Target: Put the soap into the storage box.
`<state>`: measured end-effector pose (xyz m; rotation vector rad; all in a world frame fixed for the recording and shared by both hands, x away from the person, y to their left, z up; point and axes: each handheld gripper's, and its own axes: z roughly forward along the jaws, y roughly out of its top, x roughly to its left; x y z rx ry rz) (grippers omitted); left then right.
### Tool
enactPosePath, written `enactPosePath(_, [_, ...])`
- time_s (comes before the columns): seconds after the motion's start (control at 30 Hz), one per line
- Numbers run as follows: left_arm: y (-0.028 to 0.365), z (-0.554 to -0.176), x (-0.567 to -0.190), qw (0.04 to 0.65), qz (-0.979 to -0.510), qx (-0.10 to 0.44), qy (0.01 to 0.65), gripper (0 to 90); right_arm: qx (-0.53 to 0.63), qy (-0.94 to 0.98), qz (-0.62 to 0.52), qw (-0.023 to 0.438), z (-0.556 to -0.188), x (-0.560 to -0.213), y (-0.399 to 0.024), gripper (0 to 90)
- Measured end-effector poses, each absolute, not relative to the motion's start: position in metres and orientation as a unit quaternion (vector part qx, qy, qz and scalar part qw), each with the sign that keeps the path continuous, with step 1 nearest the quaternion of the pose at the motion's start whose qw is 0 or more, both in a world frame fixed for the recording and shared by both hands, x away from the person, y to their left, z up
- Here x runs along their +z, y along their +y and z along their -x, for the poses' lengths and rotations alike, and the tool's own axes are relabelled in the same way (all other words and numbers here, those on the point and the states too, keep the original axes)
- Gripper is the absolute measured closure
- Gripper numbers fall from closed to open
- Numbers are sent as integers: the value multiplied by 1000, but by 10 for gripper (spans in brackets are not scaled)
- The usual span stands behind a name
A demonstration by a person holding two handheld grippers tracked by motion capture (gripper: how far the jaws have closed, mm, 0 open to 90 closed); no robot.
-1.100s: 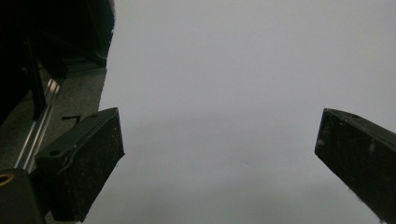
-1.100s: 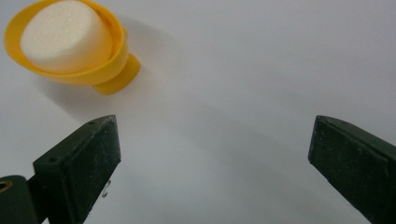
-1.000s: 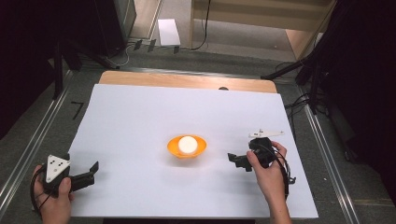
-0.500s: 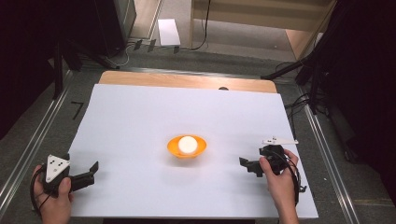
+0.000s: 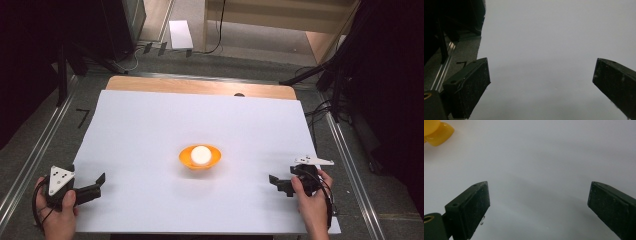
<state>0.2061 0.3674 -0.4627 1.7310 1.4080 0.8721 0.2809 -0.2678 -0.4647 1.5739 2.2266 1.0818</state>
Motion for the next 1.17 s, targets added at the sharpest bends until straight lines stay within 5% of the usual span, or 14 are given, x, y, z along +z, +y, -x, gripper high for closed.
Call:
enactPosePath(0.8, [367, -206, -463, 365, -675, 337, 546, 13, 410, 701, -561, 161, -236, -486, -351, 58])
enactPosePath(1.17, [367, -209, -463, 360, -681, 326, 548, 13, 440, 686, -557, 158, -233, -490, -358, 59])
